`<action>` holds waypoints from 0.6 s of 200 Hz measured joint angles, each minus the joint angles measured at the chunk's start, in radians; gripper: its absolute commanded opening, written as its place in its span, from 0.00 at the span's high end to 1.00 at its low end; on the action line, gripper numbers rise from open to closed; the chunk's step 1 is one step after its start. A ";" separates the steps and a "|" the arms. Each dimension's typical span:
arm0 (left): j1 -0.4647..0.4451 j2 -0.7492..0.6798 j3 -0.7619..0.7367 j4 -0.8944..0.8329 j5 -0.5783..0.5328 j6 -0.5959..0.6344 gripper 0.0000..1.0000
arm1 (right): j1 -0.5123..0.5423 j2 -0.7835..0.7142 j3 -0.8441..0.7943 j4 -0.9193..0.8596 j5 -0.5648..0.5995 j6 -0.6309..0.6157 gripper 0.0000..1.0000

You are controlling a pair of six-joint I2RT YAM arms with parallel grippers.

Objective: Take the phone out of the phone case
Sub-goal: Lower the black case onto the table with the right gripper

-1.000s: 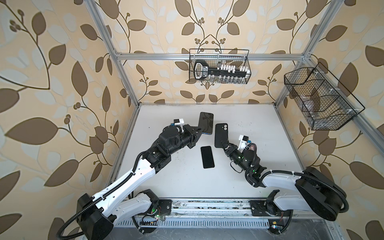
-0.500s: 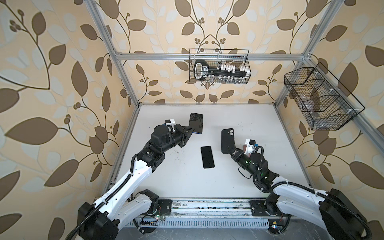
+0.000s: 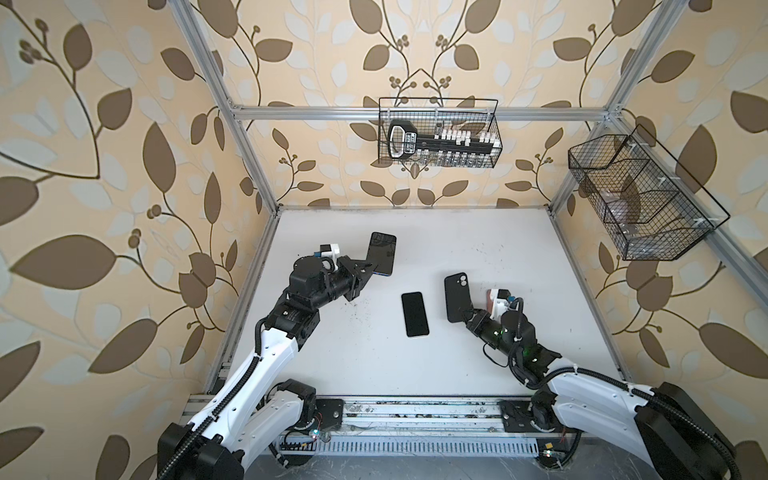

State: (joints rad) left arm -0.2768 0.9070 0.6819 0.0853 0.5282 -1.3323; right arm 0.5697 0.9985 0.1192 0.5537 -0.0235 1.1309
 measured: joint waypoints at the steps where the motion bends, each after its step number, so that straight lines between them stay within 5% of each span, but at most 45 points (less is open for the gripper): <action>1: 0.001 0.000 -0.002 0.000 0.001 0.001 1.00 | -0.001 0.000 -0.003 0.000 0.000 0.001 1.00; 44: 0.004 -0.017 -0.060 0.011 0.021 0.026 1.00 | -0.010 -0.008 -0.076 -0.030 0.005 0.010 0.97; 120: 0.024 -0.037 -0.161 0.062 0.018 0.060 1.00 | -0.079 0.024 -0.093 -0.051 -0.039 0.000 0.75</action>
State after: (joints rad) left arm -0.2531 0.8703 0.5213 0.1471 0.5457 -1.2728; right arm 0.4908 1.0229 0.0265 0.5030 -0.0620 1.1305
